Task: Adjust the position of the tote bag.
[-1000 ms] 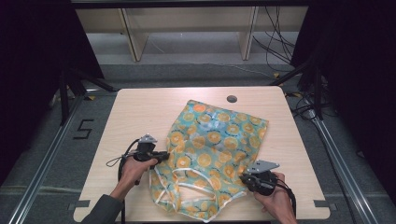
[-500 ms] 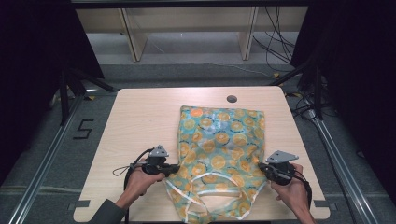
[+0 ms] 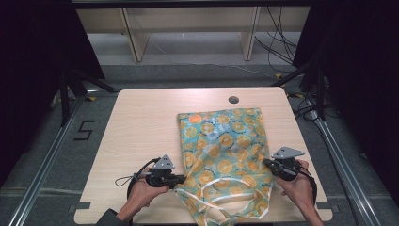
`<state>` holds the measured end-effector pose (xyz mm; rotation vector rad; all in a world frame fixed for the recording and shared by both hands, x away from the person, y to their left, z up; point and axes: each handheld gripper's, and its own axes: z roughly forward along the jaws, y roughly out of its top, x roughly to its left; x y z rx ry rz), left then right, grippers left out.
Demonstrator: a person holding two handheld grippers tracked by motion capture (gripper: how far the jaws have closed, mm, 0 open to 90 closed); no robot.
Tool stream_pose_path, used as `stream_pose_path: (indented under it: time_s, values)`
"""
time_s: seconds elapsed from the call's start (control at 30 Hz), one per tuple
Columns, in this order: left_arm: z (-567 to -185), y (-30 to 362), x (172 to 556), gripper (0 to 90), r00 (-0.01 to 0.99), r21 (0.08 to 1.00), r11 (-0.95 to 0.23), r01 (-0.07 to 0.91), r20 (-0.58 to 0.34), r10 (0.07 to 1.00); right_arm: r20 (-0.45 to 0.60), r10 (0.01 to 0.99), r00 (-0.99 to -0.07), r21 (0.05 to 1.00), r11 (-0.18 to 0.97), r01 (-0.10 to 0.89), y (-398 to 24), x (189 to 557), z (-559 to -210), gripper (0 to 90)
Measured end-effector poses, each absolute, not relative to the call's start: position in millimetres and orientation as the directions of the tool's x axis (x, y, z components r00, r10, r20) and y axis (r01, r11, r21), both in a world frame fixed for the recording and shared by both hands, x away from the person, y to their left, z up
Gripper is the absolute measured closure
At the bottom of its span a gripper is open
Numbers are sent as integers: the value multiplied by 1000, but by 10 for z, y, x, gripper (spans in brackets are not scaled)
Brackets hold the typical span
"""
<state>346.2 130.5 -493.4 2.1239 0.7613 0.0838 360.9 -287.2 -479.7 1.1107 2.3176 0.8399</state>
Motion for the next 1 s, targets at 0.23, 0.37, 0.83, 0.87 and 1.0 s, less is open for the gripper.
stream_pose_path:
  time_s: [0.23,0.37,0.83,0.87,1.0]
  values:
    - [-4909,1445,3418,894,801,753,-428,500,-215,558,-105,795,-597,691,490,531,-2814,3597,-4772,900]
    - [-4886,1508,3367,894,804,749,-433,502,-220,552,-115,778,-618,704,502,503,-2770,3577,-4744,900]
    - [-4631,1436,3246,424,781,788,-381,484,-192,595,-39,791,-610,750,426,506,-2741,3474,-4627,676]
    - [-4598,1417,3224,407,784,787,-385,482,-191,591,-24,787,-617,756,418,504,-2727,3451,-4607,657]
    - [-4493,1277,3079,346,830,786,-404,469,-235,507,-13,770,-638,763,420,492,-2667,3385,-4541,622]
